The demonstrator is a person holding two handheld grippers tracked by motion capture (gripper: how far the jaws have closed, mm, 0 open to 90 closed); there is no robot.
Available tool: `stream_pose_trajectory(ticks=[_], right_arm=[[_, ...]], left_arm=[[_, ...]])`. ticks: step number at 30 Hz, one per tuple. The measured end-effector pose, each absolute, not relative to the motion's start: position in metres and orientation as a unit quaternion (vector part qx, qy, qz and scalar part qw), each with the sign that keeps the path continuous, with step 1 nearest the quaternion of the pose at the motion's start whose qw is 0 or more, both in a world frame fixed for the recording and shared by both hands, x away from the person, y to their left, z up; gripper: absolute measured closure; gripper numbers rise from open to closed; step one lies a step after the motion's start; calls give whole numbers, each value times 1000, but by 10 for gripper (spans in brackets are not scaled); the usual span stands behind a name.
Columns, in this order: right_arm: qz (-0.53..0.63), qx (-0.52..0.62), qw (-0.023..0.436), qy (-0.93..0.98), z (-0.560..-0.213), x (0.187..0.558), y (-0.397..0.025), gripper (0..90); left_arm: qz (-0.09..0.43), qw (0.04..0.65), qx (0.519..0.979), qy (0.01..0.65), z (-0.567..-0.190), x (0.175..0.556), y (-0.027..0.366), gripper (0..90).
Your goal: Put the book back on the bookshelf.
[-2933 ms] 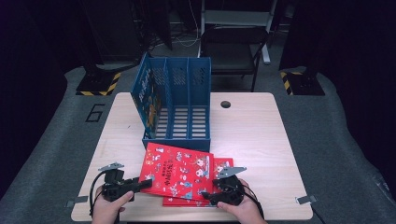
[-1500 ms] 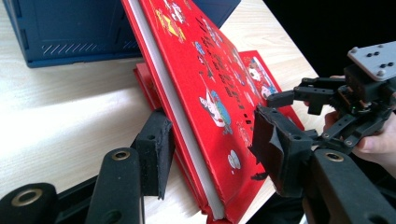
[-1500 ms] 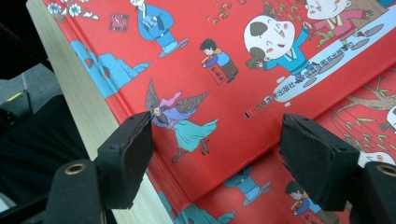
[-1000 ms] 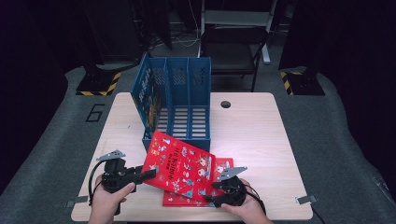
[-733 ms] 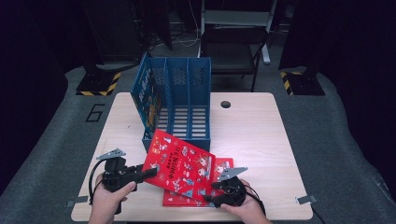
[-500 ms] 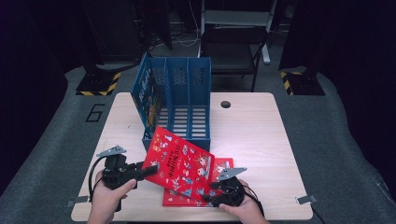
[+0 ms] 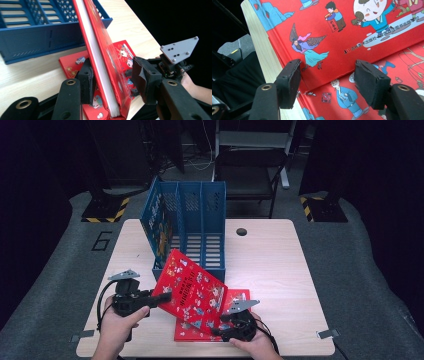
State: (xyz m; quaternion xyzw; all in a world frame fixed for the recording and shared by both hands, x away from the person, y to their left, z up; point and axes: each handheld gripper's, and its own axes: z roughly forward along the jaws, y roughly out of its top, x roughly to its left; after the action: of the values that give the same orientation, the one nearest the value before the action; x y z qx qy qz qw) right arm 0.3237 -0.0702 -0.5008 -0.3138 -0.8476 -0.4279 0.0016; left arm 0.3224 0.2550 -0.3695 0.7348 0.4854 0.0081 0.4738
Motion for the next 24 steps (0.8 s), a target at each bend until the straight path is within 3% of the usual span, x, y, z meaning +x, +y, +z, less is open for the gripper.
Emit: stream_pose_trajectory(ticks=[17,24], right_arm=[[-430,-306,-7,-850,-502,323,-69,379],[-431,-303,-5,-850,-502,323,-69,379]], left_arm=[[-2,462,734,498,-374,334,244,650],[-4,453,741,495,-374,335,238,651]])
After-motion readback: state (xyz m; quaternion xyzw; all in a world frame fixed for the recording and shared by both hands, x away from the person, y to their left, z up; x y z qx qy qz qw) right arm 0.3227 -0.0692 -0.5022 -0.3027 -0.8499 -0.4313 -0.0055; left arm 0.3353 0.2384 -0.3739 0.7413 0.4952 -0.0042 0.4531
